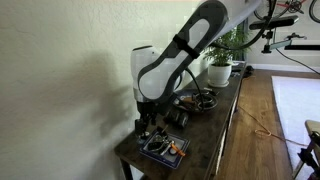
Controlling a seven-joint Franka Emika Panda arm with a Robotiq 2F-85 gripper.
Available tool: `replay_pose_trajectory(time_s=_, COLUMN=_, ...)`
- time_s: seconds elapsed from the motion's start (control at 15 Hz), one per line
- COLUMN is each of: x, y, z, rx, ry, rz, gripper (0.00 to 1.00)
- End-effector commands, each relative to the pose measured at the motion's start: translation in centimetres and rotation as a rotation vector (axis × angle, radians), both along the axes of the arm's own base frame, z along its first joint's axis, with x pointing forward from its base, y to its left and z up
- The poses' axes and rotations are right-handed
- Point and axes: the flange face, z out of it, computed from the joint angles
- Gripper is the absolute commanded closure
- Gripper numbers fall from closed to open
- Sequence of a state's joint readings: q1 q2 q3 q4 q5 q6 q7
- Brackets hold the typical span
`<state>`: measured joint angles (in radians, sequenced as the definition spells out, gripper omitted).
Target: Put the black gadget on the circle shaped tray and the keys on the square tray
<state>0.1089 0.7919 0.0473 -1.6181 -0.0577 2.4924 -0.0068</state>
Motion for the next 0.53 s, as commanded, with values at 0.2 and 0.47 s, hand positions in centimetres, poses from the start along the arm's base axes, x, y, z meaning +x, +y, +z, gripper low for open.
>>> replay_pose_trajectory(time_s=0.2, x=0.9, y=0.8, z=-0.8, rx=-0.011, ry=-0.011, rz=0.009, gripper=0.00)
replay_pose_trajectory(time_s=0.47, x=1.1, y=0.6, z=-1.4, rx=-0.012, ry=-0.009, rz=0.005, gripper=0.00)
